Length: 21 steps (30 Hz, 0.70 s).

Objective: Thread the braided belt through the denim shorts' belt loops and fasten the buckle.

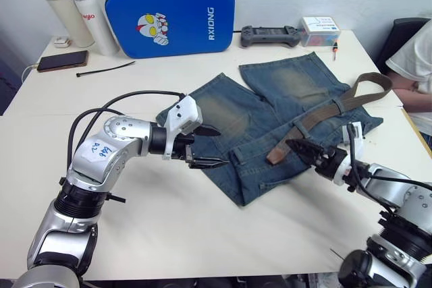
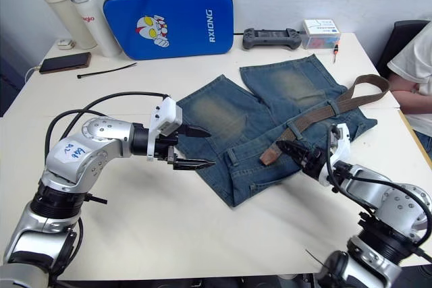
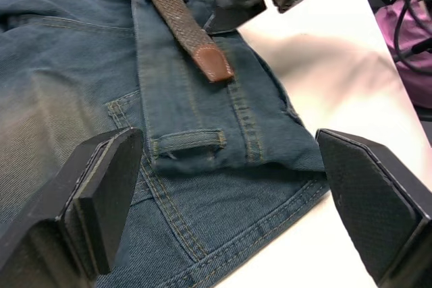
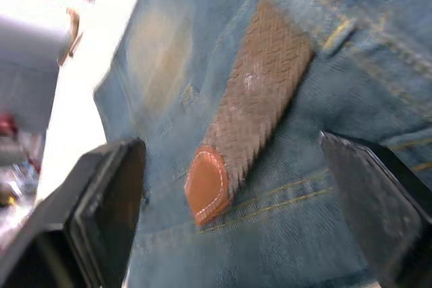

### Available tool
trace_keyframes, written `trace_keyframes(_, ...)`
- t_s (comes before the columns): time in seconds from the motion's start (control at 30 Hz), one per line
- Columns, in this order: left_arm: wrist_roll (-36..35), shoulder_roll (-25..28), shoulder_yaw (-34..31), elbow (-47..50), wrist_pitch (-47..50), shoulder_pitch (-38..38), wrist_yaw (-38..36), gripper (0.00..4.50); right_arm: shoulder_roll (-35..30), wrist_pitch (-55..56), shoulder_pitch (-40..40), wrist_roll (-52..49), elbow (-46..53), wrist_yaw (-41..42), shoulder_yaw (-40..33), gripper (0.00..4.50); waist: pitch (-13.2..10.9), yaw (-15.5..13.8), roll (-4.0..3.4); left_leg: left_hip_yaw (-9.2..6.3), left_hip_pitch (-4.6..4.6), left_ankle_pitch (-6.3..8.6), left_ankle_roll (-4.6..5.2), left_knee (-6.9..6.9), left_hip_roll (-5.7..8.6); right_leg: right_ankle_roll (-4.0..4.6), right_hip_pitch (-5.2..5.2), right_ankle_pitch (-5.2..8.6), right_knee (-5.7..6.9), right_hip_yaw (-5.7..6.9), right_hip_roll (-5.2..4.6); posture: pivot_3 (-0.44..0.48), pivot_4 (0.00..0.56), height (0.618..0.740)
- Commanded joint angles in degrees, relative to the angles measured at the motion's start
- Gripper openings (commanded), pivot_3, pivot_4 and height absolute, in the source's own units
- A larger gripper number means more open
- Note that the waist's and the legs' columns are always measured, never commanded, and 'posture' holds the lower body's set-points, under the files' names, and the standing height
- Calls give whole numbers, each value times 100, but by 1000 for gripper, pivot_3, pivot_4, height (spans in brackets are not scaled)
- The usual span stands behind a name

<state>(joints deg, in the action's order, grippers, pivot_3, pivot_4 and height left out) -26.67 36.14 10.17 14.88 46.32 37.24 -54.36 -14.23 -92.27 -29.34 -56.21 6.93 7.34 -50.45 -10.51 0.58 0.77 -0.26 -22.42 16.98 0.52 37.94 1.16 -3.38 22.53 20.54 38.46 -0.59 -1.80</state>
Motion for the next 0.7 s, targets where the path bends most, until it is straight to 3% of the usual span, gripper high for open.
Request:
trace_keyframes(0.03,-16,50,-90,131,-8,66,20,4500,192,-23,-273,-386,-141,-479,-497,4409,0,1,0,0,0,0,0,0,0,0,1,0,0,0,-1,0,150,740)
trace_keyframes(0.4,-41,120,-120,231,35,13,62,4500,599,-20,-683,-1596,-398,-1804,-776,4409,0,110,-1,0,-2,0,1,-6,0,0,2,0,0,0,0,0,150,740)
trace_keyframes(0.7,-65,117,-129,288,60,-5,96,4500,548,220,-404,-2055,-446,-2861,-180,4409,0,106,-1,2,-4,-1,2,-13,-1,1,6,0,-5,-1,-1,0,150,740)
